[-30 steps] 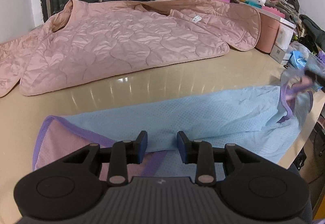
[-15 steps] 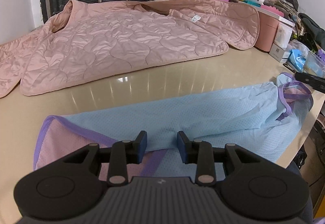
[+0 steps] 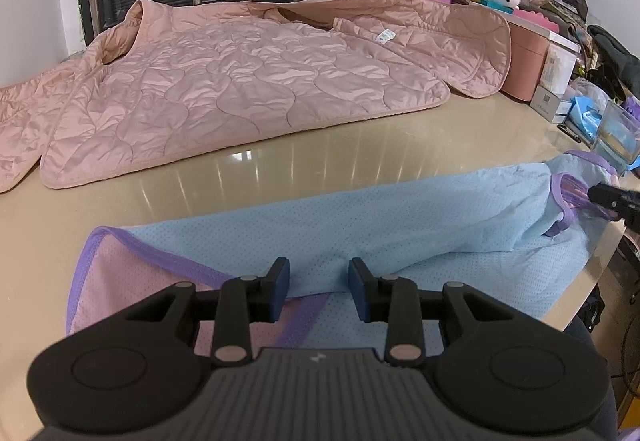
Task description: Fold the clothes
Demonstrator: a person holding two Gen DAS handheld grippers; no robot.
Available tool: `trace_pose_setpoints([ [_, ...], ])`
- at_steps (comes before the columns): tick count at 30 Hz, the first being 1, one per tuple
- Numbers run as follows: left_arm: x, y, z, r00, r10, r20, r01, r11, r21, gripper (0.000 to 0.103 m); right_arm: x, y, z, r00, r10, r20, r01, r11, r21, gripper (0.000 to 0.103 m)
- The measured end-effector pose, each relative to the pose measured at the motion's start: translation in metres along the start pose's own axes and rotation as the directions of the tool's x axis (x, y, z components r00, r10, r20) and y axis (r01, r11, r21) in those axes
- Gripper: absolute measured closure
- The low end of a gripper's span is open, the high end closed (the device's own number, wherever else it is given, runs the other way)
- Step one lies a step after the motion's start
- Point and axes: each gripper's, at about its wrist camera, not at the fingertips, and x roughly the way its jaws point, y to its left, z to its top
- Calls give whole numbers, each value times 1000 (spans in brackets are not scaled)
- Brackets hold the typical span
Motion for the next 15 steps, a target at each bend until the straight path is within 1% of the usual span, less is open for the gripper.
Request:
trace_pose_setpoints([
  [1, 0, 0, 0, 1000, 1, 0, -1, 1000, 2, 70, -3, 0, 2, 1000, 8, 16, -8, 1000, -1, 81],
  [2, 0, 0, 0, 1000, 2, 1, -2, 1000, 3, 70, -6, 0, 5, 999, 15, 34, -15, 1000, 0, 77],
  [5, 0, -1, -1, 1000, 5, 3, -5, 1000, 6, 70, -9, -14, 25, 993, -9, 115, 5, 999, 33, 77],
  [6, 0, -2, -1, 1000, 6, 3, -6, 1000, 6, 70, -2, -17, 32, 993, -31, 114, 28, 999, 21, 76],
  [8, 0, -2, -1, 1000, 6, 4, -6, 1000, 4, 70, 21, -24, 42, 997, -58, 54, 58, 998, -5, 75],
  [9, 0, -2, -1, 1000, 6, 5, -6, 1000, 5, 70, 35, -27, 44, 999, -35, -16, 35, 999, -12, 75],
  [10, 0, -2, -1, 1000, 5, 5, -6, 1000, 7, 70, 43, -30, 43, 998, -5, -65, 5, 1000, -3, 78],
  [11, 0, -2, -2, 1000, 5, 6, -5, 1000, 6, 70, 48, -33, 40, 995, 25, -93, -24, 1000, 16, 89],
  [12, -1, -2, -2, 1000, 5, 7, -5, 1000, 6, 70, 48, -34, 36, 996, 25, -85, -23, 999, 27, 100],
  [15, -1, -2, -2, 1000, 6, 5, -6, 1000, 9, 70, 46, -33, 23, 997, -76, -34, 76, 997, 2, 100],
])
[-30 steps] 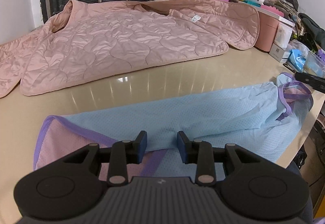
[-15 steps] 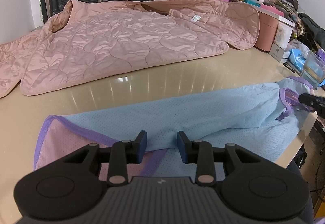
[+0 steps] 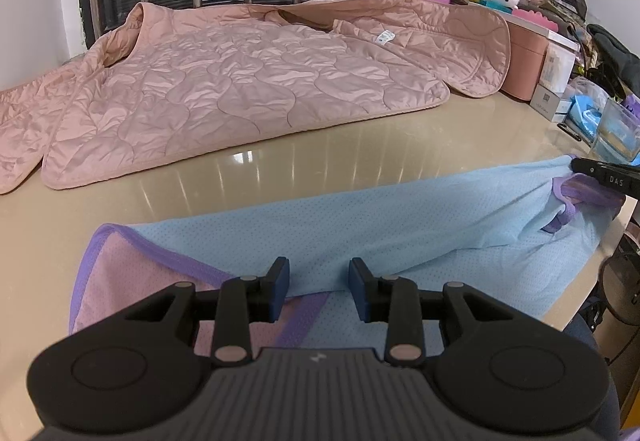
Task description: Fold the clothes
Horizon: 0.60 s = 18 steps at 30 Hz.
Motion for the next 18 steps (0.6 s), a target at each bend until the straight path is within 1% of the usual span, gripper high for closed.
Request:
trace_pose_setpoints([
  [2, 0, 0, 1, 1000, 1, -5, -1, 1000, 3, 70, 0, -3, -7, 999, 29, 34, -30, 999, 32, 97],
  [3, -2, 1, 0, 1000, 1, -7, -1, 1000, -2, 70, -2, -4, -10, 997, 42, 58, -45, 998, 40, 90],
  [4, -3, 1, 0, 1000, 0, -9, 0, 1000, -8, 70, -11, -2, -12, 996, 27, 81, -29, 999, 22, 80],
  [5, -6, 2, 0, 1000, 1, -4, -1, 1000, -10, 70, -20, 0, -13, 994, 13, 107, -14, 1000, 6, 73],
  [6, -9, 3, -1, 1000, 5, 5, -5, 1000, -13, 70, -33, 1, -16, 987, -2, 158, 2, 1000, 1, 59],
  [7, -11, 3, -2, 1000, 3, 13, -3, 1000, -14, 69, -44, 0, -20, 980, -17, 200, 15, 1000, 12, 48],
  [8, -13, 3, -1, 1000, -4, 20, 4, 1000, -20, 69, -54, -1, -24, 971, -31, 239, 26, 999, 25, 45],
  [9, -15, 4, -1, 1000, -12, 26, 12, 1000, -26, 69, -60, -3, -29, 967, -35, 253, 25, 999, 40, 40],
  [10, -16, 4, -1, 999, -14, 32, 15, 999, -32, 69, -62, -6, -34, 966, -30, 256, 17, 998, 54, 39],
  [13, -21, 2, 2, 998, -21, 51, 23, 999, -37, 69, -48, -13, -46, 972, -30, 234, 0, 992, 125, 39],
  [15, -28, -1, 4, 997, -32, 71, 34, 999, -38, 67, -39, -18, -53, 975, -28, 220, -10, 985, 170, 40],
  [18, -31, -4, 5, 996, -37, 87, 41, 998, -39, 63, -31, -20, -62, 976, -25, 218, -13, 985, 171, 40],
])
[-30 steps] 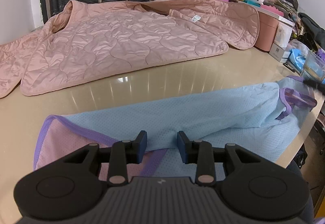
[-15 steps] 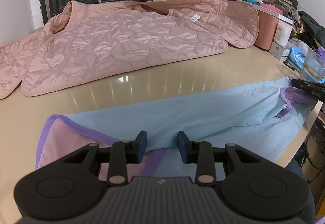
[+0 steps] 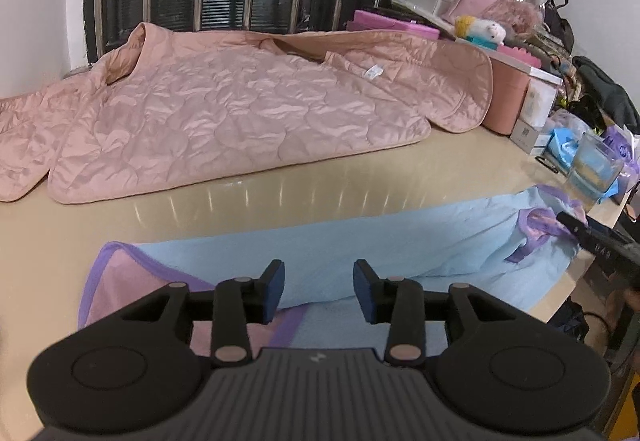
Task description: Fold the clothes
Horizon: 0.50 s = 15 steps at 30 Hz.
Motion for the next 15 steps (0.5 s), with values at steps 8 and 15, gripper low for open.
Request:
trace_pose_setpoints([
  [8, 5, -2, -2, 1000, 17, 7, -17, 999, -46, 62, -8, 17, -27, 993, 94, 77, -75, 974, -215, 83],
  [15, 12, -64, 5, 986, -155, 58, 152, 987, 53, 61, -9, 24, -2, 991, 121, 54, -104, 963, -251, 89],
])
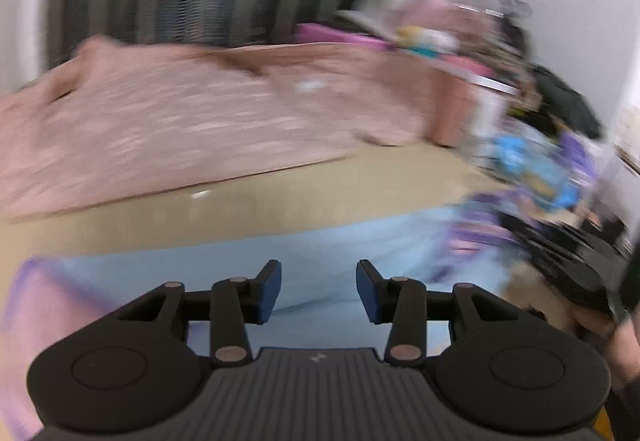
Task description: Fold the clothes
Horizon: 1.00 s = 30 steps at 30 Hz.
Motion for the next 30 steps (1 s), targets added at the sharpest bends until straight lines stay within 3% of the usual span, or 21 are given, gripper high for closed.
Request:
trace_pose_setpoints([
  [4, 33, -48, 5, 997, -70, 9, 69, 995, 72, 62, 0, -8, 13, 999, 48, -6, -47, 997, 65, 89],
  [8, 67, -68, -10, 975, -162, -153, 172, 984, 54, 73, 0, -11, 14, 998, 62, -18, -61, 994, 88, 89],
  [12, 55, -69, -17, 975, -197, -100, 203, 978, 51, 70, -1, -15, 11, 997, 70, -22, -66, 990, 125, 89],
  [14, 47, -64, -13, 975, -217, -53, 218, 976, 25, 59, 0, -16, 10, 997, 73, -26, -69, 988, 137, 89],
  [18, 57, -80, -12, 963, -259, -70, 263, 963, 54, 58, 1, -14, 8, 996, 79, -29, -74, 986, 147, 89],
  [21, 62, -90, -18, 970, -230, -76, 237, 968, 88, 58, 2, -12, 8, 996, 77, -35, -71, 986, 149, 88],
  [25, 30, -65, -14, 965, -261, -30, 262, 965, 21, 56, -4, -8, 19, 996, 87, -22, -83, 985, 148, 88],
  [28, -12, -33, -16, 978, -200, 51, 202, 979, -27, 52, -10, -1, 36, 994, 106, -10, -104, 985, 141, 89],
  [30, -40, -4, -22, 988, -128, 89, 138, 985, -107, 51, -18, 15, 53, 987, 161, 15, -161, 979, 123, 89],
])
